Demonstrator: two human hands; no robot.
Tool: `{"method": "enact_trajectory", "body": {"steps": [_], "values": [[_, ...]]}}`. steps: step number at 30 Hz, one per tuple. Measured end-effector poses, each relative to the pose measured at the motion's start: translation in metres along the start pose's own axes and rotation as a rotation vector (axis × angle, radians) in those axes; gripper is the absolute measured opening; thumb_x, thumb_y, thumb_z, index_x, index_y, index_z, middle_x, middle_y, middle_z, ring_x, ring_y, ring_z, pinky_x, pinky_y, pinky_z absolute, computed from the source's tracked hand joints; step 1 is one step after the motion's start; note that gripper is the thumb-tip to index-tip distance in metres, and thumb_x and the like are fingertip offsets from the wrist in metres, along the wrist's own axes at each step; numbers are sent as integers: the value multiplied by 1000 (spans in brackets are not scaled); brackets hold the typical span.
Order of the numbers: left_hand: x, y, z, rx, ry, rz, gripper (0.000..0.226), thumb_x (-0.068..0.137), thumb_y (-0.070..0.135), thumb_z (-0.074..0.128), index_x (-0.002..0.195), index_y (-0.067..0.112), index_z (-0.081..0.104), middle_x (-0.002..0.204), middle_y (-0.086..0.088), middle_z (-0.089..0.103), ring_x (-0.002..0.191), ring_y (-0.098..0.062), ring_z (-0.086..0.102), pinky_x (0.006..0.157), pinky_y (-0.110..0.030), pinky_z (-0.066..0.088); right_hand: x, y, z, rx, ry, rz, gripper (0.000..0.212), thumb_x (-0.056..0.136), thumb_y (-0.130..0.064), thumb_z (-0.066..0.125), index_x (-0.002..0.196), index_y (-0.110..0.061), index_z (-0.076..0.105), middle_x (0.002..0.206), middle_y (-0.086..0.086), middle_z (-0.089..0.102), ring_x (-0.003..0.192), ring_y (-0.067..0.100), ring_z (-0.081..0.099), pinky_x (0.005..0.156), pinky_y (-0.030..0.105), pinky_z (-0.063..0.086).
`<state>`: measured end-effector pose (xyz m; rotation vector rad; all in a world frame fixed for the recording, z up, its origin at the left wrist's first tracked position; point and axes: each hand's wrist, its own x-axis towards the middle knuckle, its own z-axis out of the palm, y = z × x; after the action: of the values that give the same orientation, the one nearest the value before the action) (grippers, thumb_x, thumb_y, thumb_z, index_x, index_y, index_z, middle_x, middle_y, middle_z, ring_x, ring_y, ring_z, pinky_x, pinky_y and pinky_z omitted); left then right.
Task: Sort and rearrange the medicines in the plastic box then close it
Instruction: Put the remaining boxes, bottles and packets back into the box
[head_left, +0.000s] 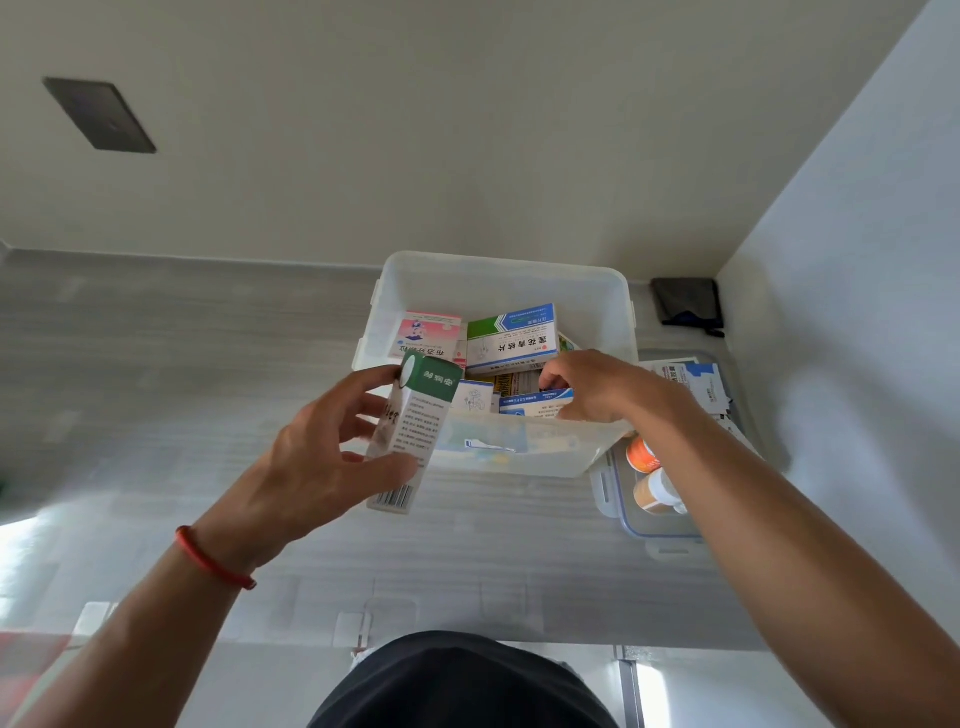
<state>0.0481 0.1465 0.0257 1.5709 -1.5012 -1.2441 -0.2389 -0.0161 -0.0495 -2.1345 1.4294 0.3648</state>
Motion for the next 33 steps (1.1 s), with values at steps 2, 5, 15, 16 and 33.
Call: {"method": "enact_trajectory", "body": {"steps": [2,5,15,16,33], "values": [[3,2,4,9,-3,1,68,79,16,81,135,40,52,104,14,69,102,-9,68,69,-19,57,3,-4,0,-43,-33,-2,38,89,-25,79,124,-14,67,124,4,66,105,21,64,93,37,57],[7,2,8,12,-7,-1,67,79,16,82,135,40,52,104,12,69,101,-9,68,68,-21,59,3,-9,-4,-79,-93,21,37,91,-29,77,121,-13,63,121,7,66,104,23,64,93,39,57],[11,-2,10,28,-12,-18,67,78,18,82,133,42,52,105,12,69,100,-6,68,65,-19,58,-9,-7,-10,-133,-101,84,23,91,2,62,107,-15,66,124,5,60,103,24,57,80,28,44],[12,-2,10,32,-15,-13,67,78,17,83,133,42,53,105,12,69,99,-6,68,64,-19,58,-9,-8,-11,-151,-102,84,22,92,0,62,105,-15,69,121,3,62,100,23,58,76,25,43],[120,52,64,541,-94,201,72,76,25,77,142,29,48,126,2,61,101,-14,58,63,-12,52,-30,3,5,833,1015,21,13,101,-10,55,105,-7,67,97,4,73,88,17,72,77,39,64]]}}
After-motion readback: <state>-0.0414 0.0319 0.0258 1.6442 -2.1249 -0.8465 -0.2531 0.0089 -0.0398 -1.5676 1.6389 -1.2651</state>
